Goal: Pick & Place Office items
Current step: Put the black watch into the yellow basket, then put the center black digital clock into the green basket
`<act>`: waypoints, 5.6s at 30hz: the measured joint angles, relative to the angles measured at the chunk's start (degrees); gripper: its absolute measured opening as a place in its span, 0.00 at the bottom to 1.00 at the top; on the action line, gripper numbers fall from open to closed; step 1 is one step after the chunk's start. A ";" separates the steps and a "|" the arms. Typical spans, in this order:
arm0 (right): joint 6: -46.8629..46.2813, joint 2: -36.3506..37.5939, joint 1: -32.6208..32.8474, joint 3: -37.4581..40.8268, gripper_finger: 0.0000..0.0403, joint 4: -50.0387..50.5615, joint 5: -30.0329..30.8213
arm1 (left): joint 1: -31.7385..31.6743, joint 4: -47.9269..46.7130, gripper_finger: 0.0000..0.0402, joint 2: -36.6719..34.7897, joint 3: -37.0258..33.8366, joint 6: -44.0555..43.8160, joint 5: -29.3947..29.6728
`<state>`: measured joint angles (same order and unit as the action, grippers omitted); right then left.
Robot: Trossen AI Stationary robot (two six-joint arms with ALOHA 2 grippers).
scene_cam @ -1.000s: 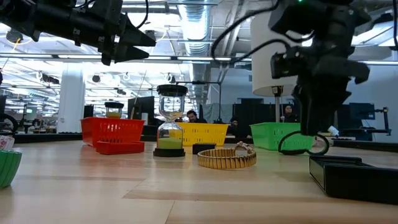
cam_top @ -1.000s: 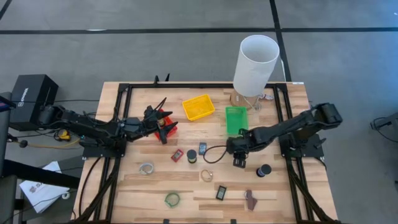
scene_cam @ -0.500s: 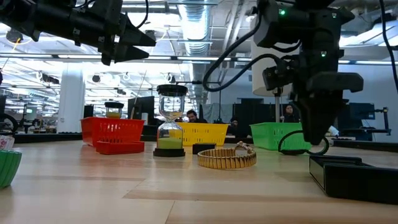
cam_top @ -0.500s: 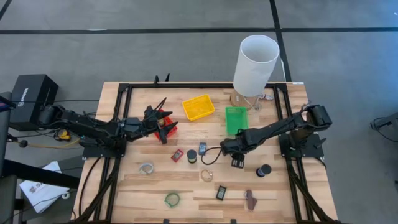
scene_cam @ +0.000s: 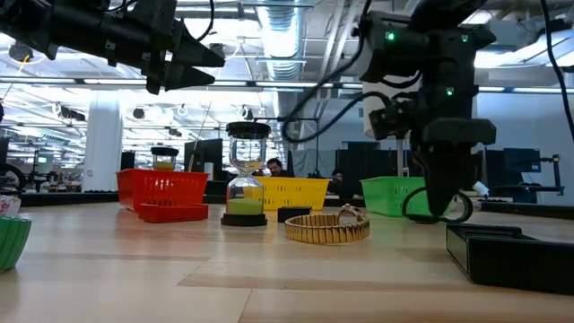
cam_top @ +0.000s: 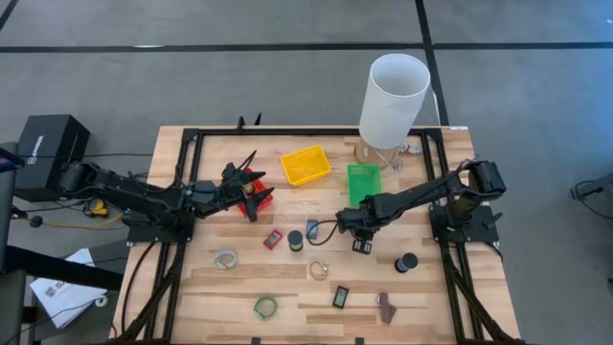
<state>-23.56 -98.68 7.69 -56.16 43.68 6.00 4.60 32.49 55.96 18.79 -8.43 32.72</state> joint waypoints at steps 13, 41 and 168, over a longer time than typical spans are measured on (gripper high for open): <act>12.54 1.65 -4.79 -7.18 0.16 -1.26 -2.56 | 0.00 -0.06 0.67 0.00 0.00 0.00 0.00; 38.19 -11.05 -28.20 -20.19 0.15 -30.02 -7.49 | 0.00 -0.15 0.67 0.00 0.00 0.00 -0.01; 79.70 -21.01 -6.25 -30.88 0.61 -0.45 -12.59 | -0.02 -0.56 0.67 0.00 -0.04 0.00 -0.01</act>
<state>56.14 -119.69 1.44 -87.05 43.23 -6.59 4.58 31.93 55.96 18.74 -8.43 32.71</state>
